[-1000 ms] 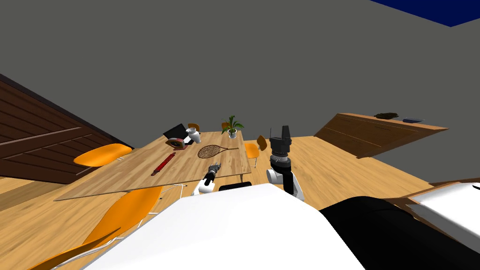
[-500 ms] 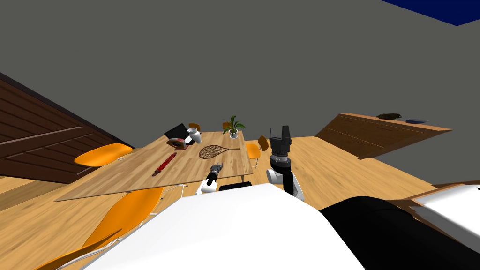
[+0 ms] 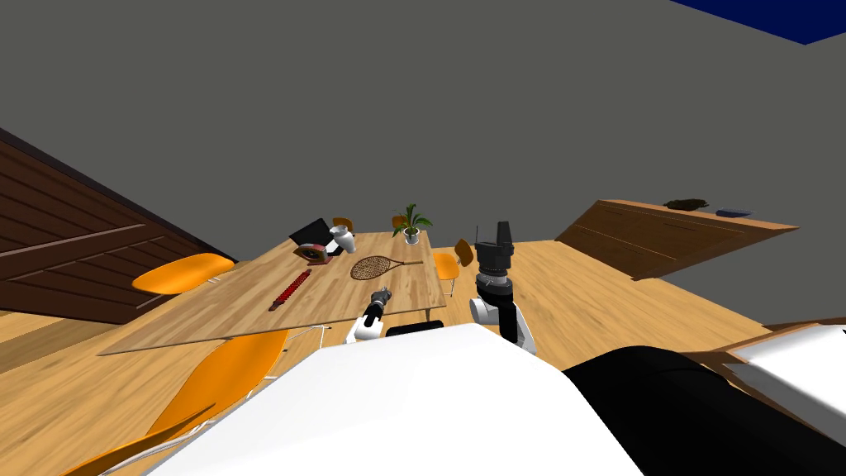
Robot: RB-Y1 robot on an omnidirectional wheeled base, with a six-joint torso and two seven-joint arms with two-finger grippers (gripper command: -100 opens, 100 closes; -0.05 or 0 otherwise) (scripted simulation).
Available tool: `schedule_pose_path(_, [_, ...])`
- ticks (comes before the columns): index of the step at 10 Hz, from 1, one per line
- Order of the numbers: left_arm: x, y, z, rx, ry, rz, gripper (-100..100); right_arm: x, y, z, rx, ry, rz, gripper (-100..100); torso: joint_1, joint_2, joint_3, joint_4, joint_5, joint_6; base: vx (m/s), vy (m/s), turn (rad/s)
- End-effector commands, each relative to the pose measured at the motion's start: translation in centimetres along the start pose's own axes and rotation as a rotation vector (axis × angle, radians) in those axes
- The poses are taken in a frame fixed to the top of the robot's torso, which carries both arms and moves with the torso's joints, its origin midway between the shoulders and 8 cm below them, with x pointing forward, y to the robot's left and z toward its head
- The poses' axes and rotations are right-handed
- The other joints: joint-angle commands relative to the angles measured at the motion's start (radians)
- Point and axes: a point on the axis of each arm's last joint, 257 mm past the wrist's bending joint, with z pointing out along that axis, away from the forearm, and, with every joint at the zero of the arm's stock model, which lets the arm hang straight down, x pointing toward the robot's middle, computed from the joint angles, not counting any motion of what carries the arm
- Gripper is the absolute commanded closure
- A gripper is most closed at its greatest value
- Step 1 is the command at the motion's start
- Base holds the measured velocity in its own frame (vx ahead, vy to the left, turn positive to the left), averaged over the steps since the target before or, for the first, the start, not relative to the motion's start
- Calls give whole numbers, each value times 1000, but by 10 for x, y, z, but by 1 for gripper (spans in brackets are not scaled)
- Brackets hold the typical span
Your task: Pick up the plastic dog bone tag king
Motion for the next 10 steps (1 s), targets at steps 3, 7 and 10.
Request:
schedule_pose_path(3, [0,21,2,-7,2,22,100,0,0,0,0,0,0,0,-1,1,0,0,-1,0,-17,-35,-6])
schedule_pose_path(7, [-3,45,5,-17,2,10,100,0,0,0,0,0,0,0,-2,0,-1,-2,0,-1,-38,-53,-34])
schedule_pose_path(10, [-5,57,6,-23,2,-15,100,0,0,0,0,0,0,0,-2,0,-1,-3,-1,-1,-30,-44,-28])
